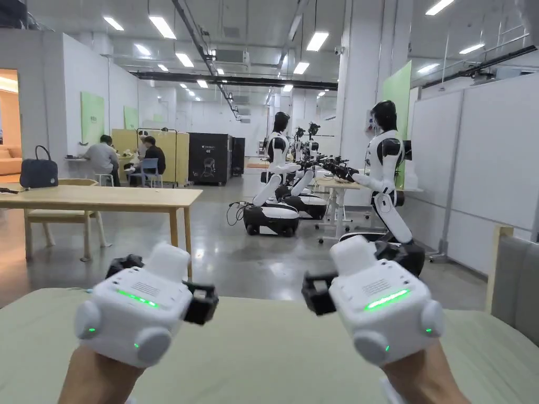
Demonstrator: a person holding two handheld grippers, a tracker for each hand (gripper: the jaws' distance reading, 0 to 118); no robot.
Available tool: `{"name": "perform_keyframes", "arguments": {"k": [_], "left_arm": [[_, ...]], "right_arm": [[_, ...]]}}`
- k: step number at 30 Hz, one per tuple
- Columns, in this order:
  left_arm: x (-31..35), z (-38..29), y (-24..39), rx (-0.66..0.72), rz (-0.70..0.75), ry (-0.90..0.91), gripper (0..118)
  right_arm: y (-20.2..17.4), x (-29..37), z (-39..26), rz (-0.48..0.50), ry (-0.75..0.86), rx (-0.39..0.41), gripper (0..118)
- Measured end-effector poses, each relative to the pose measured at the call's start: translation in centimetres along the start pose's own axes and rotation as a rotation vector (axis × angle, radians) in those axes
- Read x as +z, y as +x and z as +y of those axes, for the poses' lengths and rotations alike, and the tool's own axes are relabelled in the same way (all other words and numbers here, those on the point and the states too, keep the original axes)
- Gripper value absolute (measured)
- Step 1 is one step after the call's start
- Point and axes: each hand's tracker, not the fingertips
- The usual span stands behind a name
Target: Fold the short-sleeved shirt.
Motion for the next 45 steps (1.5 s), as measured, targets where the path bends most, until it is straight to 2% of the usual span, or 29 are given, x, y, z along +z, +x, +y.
{"name": "perform_keyframes", "arguments": {"k": [1,2,3,4,6,8,11,14,17,23,25,26,27,28,29,30,33,34,40,41,42,45], "left_arm": [[0.3,0.1,-1.0,0.178,-0.026,0.022,118],[0.6,-0.7,-1.5,0.278,-0.023,0.032,118],[0.7,-1.5,-1.6,0.310,-0.001,0.037,118],[0.7,-2.3,-1.4,0.314,0.032,0.040,118],[0.4,-3.7,-0.8,0.303,0.110,-0.006,118],[0.3,-4.2,-0.7,0.269,0.093,-0.036,118],[0.8,-4.2,-0.6,0.212,0.109,0.021,118],[0.7,-3.8,-0.5,0.199,0.112,0.020,118],[0.8,-3.5,-0.2,0.153,0.108,0.024,118],[1.1,-3.3,-0.4,0.087,0.138,0.011,118],[1.4,-3.5,-1.1,0.085,0.100,0.002,109],[1.7,-3.6,-1.4,0.085,0.045,0.012,102],[1.7,-3.6,-1.4,0.067,0.067,0.009,92],[1.4,-3.7,-1.1,0.022,0.101,-0.013,43],[1.5,-3.9,-1.1,0.000,0.152,0.006,0],[1.6,-3.7,-1.0,0.023,0.082,0.013,0],[1.6,-3.8,-1.0,0.022,0.083,-0.013,0],[0.9,-2.9,3.9,0.022,0.071,-0.009,0],[-1.5,-4.9,1.2,0.031,0.084,-0.025,0],[-1.6,-5.4,0.3,0.036,0.089,-0.029,0],[2.1,-4.0,1.7,0.037,0.104,-0.044,0],[3.7,-5.3,-1.6,0.021,0.195,-0.088,0]], "right_arm": [[0.9,0.2,0.1,0.029,-0.011,-0.186,118],[1.5,0.4,-0.5,0.064,-0.019,-0.293,118],[1.8,0.5,-1.4,0.081,-0.009,-0.353,118],[1.4,0.6,-2.4,0.052,-0.015,-0.329,118],[0.7,-0.2,-4.4,-0.023,-0.056,-0.191,118],[0.5,-0.3,-5.0,-0.074,-0.050,-0.112,118],[0.4,0.1,-4.7,-0.010,-0.054,-0.127,118],[0.1,0.1,-4.2,-0.049,-0.059,-0.110,118],[0.2,-0.6,-4.4,-0.028,-0.080,-0.115,118],[-0.9,0.2,-4.5,-0.052,-0.092,-0.087,118],[-0.6,0.0,-4.6,-0.052,-0.102,-0.075,111],[-0.5,0.2,-4.7,-0.031,-0.094,-0.070,102],[-0.9,0.1,-4.7,-0.066,-0.091,-0.036,90],[-1.5,0.0,-4.9,-0.143,-0.101,0.017,34],[-1.3,0.1,-5.0,-0.123,-0.054,-0.012,1],[-1.2,0.2,-5.1,-0.079,-0.048,-0.042,1],[-1.5,0.4,-4.8,-0.088,-0.066,-0.049,1],[-1.6,0.5,-4.7,-0.082,-0.065,-0.055,1],[-3.1,0.3,-5.0,-0.029,-0.085,-0.063,1],[-3.3,0.3,-5.0,-0.010,-0.086,-0.068,1],[-4.2,0.3,-5.2,0.016,-0.085,-0.074,1],[-7.8,-0.6,-6.3,0.142,-0.112,-0.078,1]]}}
